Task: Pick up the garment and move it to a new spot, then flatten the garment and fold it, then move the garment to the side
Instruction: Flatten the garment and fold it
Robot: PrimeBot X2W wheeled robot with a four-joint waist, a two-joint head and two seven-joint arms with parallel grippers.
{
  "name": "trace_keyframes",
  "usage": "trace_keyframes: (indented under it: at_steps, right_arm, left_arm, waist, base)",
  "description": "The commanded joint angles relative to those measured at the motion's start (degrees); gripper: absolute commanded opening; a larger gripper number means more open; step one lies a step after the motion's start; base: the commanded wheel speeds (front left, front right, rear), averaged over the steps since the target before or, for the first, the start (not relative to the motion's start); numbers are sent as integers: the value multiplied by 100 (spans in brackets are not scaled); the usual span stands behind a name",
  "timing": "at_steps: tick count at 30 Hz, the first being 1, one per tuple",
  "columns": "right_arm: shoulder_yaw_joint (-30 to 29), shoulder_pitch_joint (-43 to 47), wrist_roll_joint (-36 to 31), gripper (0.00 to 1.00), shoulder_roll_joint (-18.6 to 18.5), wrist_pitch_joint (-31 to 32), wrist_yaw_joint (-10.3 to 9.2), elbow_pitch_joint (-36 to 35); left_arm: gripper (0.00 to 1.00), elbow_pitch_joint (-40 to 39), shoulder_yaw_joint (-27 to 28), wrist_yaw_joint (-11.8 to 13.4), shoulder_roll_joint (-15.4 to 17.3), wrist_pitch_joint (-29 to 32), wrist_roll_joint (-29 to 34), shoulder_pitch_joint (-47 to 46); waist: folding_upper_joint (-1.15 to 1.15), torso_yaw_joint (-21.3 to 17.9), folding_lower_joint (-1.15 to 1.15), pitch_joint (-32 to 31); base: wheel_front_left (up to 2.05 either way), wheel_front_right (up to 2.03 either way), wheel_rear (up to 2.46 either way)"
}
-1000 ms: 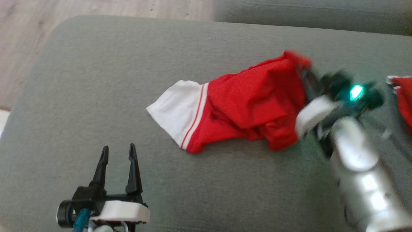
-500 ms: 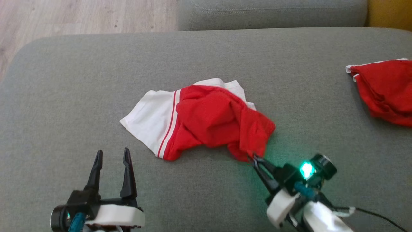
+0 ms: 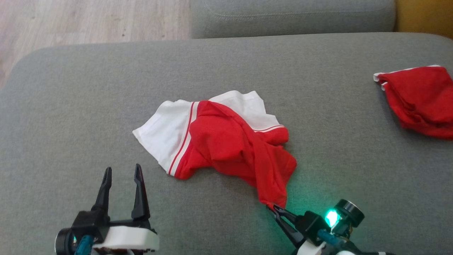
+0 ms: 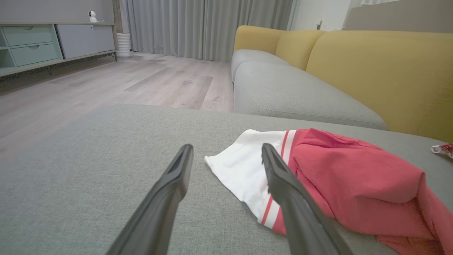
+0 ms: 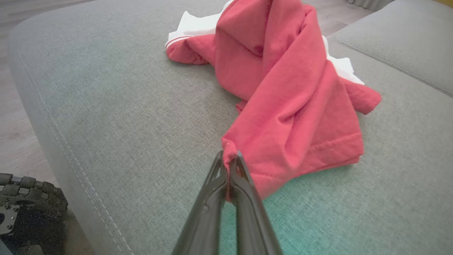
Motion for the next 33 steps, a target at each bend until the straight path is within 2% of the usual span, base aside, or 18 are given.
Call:
trace_keyframes:
  at_steps: [1,6,13,20,25,31,32,33]
  right_arm:
    - [27,-2,42,100,36,-70,20,-155]
    - [-302,162,160,100,115,-124,20,-353]
    - [-1358,456,273,100,329,-82,20,-1103]
    - [-2324,172,227,100,459,176,20,-1410]
    - [-2685,-434,197,100,488,385,20,-1021]
    - [-2789,-1190,292,100,305,709,20,130]
    - [-2789,-1190,292,100,305,709,20,130]
    - [-2718,-1378,325,100,225,865,20,539]
  left_arm:
    - [100,-153,250,47,72,-37,-42,-92]
    - [100,-123,239,52,54,-52,-65,-45]
    - [100,-104,231,60,44,-70,-102,53]
    - [100,-123,166,27,55,-54,-83,-14]
    - [100,-183,118,26,70,-28,-44,-89]
    - [100,-170,76,14,44,-29,-27,-175]
    - [100,-170,76,14,44,-29,-27,-175]
    - [100,-147,72,7,26,-40,-32,-196]
  waist:
    - [0,-32,0,-37]
    - [0,-103,0,-156]
    - [0,-131,0,-336]
    - [0,148,0,-358]
    - [0,529,0,-203]
    - [0,1109,0,66]
    - [0,1109,0,66]
    - [0,1285,0,138]
  base:
    - [0,0,0]
    - [0,0,0]
    - [0,0,0]
    - [0,0,0]
    - [0,0,0]
    - [0,0,0]
    - [0,0,0]
    - [0,0,0]
